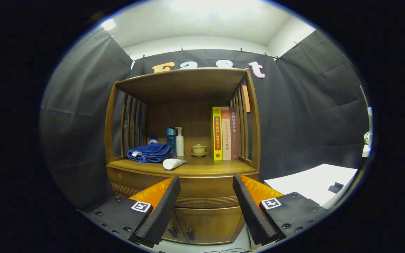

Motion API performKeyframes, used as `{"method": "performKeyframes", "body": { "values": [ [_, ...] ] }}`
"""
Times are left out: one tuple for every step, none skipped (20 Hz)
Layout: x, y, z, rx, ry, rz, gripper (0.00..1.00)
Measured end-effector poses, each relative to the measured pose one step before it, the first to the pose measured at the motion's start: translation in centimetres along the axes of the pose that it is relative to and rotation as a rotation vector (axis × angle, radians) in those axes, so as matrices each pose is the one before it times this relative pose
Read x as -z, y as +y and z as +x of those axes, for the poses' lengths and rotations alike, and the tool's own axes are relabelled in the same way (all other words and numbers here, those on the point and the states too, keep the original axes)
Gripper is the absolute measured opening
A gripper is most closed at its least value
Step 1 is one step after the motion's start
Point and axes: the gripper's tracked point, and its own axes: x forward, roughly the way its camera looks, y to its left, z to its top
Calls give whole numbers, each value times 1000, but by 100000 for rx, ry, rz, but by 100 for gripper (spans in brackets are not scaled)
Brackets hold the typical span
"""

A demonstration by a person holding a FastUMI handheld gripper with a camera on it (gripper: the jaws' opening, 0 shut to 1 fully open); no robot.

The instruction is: Pull open the drawer, take out the items inside it, and place them on the countertop above the cabinet.

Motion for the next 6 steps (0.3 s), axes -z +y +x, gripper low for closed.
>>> {"method": "performKeyframes", "body": {
  "values": [
    [14,458,-183,-1662,-302,-94,98],
    [-62,437,-41,-1101,-164,-230,98],
    [-86,140,-146,-873,-192,75,98],
    [-301,265,-54,-971,-1097,-436,98],
    [-292,-205,35,163,-1136,-988,98],
    [-370,-127,-23,275,-862,393,98]
  ]
}}
